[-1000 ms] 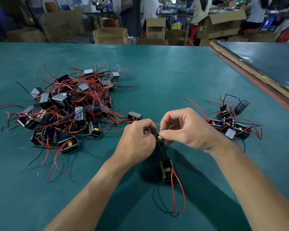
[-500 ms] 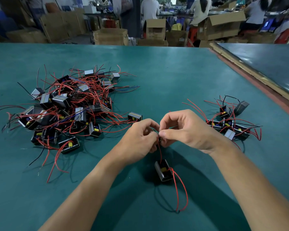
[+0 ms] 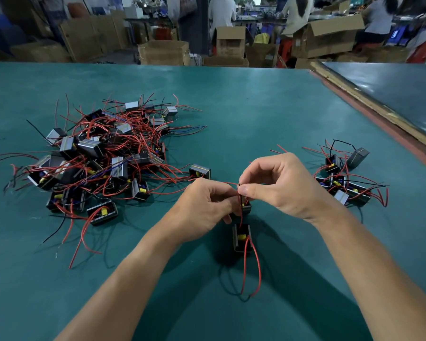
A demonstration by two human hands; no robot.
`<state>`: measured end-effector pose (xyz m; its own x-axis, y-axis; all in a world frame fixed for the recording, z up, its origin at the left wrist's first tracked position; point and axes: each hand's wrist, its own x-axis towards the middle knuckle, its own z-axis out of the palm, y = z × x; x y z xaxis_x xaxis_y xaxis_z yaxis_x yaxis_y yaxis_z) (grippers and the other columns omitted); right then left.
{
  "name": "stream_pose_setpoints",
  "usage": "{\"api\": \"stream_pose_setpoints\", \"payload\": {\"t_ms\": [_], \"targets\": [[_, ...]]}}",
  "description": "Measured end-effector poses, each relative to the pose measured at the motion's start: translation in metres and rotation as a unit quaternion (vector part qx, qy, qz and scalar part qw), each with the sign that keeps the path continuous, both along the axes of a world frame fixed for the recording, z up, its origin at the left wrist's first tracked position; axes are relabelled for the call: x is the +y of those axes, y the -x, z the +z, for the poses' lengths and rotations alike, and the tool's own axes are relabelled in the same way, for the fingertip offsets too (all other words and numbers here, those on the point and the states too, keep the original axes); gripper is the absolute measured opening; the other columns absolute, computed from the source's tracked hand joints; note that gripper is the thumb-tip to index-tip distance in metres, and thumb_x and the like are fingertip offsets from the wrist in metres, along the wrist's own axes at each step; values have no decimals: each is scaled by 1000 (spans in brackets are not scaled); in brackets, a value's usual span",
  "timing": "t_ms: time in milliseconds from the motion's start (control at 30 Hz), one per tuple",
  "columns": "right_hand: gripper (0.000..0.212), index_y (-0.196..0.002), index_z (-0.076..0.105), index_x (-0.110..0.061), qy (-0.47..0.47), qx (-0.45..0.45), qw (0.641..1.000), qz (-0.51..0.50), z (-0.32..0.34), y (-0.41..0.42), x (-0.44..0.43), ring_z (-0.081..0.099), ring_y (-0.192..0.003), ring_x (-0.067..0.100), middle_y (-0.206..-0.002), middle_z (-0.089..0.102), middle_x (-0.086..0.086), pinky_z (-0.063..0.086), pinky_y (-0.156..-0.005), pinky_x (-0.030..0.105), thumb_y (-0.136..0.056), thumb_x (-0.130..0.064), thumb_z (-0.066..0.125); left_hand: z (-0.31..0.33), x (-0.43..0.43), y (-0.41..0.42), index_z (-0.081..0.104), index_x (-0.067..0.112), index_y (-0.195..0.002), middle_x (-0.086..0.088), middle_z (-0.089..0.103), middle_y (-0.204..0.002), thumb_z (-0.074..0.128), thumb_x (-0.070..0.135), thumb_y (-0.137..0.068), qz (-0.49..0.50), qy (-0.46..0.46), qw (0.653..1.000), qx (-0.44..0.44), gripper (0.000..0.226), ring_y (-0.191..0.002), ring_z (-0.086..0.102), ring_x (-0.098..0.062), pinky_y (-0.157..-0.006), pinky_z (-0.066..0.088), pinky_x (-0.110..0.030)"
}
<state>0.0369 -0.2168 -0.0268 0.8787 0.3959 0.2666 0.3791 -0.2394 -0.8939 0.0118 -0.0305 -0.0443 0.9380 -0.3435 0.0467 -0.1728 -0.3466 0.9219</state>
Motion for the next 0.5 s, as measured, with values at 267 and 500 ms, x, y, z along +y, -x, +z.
{"api": "stream_pose_setpoints", "payload": {"t_ms": [267,500], "targets": [[6,-74,68,-13,3,20,1000,2,-2,-1,0,66,-64,15,-70,72,6,55,-68,34,-73,-16,74,1,5,0,74,24,-80,-5,70,-80,65,11,-91,-48,58,995,71,19,-67,60,-17,-65,48,-29],[7,-72,68,-10,4,32,999,0,0,1,-1,68,-66,21,-70,72,7,58,-75,48,-74,-14,73,3,8,-1,78,29,-81,3,73,-79,68,38,-74,-61,88,991,82,15,-64,60,-15,-62,50,-25]]}}
